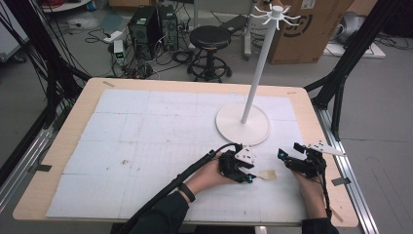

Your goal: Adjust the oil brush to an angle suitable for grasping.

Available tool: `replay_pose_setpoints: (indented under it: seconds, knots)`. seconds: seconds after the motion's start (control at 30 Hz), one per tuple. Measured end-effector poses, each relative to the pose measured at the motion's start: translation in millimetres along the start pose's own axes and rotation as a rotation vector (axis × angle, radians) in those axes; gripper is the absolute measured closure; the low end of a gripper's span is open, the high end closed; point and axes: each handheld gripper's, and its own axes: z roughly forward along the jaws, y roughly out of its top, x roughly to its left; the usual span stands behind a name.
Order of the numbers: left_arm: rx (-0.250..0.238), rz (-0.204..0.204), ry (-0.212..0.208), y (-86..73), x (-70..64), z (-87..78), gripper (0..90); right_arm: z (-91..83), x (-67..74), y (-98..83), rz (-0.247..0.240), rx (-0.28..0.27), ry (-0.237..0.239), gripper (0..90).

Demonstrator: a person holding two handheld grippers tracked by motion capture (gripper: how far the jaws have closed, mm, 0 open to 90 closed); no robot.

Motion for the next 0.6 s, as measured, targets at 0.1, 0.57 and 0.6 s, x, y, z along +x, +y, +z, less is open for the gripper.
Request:
replay_pose_setpoints:
  seconds: [0.1,0.57,0.6]
  knots:
    - [-0.067,-0.024,0.037,-0.7,-0.7,-19.1,46.6,0.1,0.2,0.0,0.001,0.000,0.000,19.8]
    - [-0.328,-0.300,0.417,-84.3,15.5,-182.5,28.8,0.4,1.6,0.0,-0.005,0.005,-0.006,19.7]
    - [-0.328,-0.300,0.417,-84.3,15.5,-182.5,28.1,0.4,1.8,-0.1,-0.008,0.006,-0.007,19.7]
